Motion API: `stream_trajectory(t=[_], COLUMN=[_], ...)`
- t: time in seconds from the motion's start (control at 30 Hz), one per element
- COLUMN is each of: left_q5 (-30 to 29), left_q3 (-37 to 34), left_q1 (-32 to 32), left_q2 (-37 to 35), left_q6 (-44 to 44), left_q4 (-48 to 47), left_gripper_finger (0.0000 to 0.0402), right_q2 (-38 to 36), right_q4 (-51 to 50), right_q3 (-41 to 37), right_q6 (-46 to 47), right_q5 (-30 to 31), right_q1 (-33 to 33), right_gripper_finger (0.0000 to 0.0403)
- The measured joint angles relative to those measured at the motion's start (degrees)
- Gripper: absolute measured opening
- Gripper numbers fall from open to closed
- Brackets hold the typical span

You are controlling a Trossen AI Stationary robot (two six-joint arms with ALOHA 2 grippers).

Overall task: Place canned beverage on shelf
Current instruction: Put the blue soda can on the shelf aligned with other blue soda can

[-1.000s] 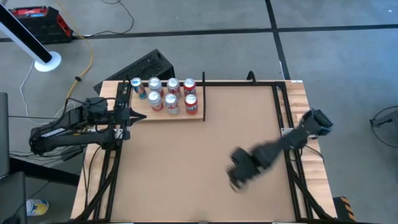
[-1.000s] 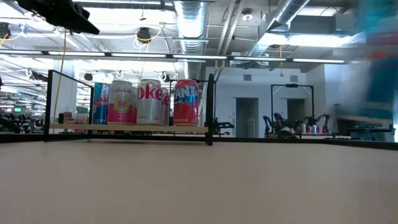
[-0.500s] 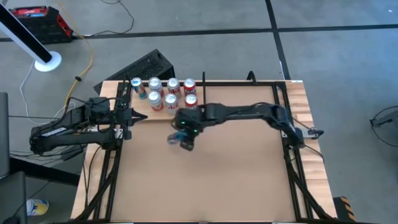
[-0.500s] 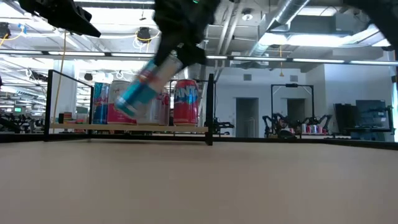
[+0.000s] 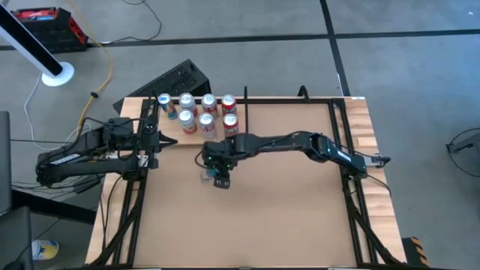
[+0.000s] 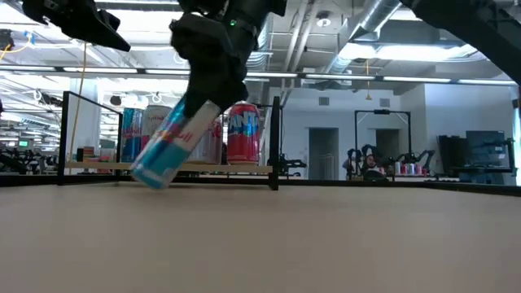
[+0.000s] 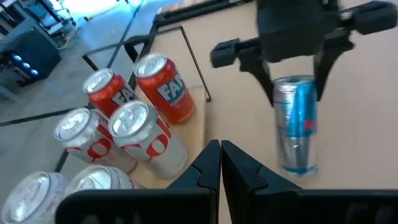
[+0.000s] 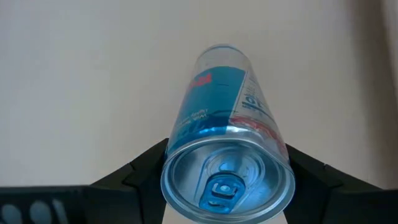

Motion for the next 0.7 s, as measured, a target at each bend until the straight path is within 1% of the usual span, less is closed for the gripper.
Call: stream_trajectory(t=[0.23, 0.37, 0.57, 0.7], left_q5=[-0.26, -0.26, -0.26, -0.26], left_q3=[-1.58, -1.6, -1.6, -1.6], left_q1=[0.0, -0.01, 0.0, 0.0], left_q2=[0.02, 0.0, 0.0, 0.0], left_q6=[-0.07, -0.08, -0.13, -0.07], left_q4=[-0.22, -0.15, -0.1, -0.08], left_gripper_finger=[0.0, 0.0, 0.0, 0.0], right_q2=[-1.46, -2.83, -2.65, -2.71], right_q4=[-6.48, -14.14, -25.56, -25.57], right_q3=[0.77, 3.08, 3.54, 3.65], right_q6=[0.19, 3.17, 6.44, 7.61], right_q5=[0.44, 0.42, 0.17, 0.32], right_q1=[2.09, 3.16, 4.06, 3.88], right_gripper_finger=[0.0257, 0.0257, 0.0257, 0.0257])
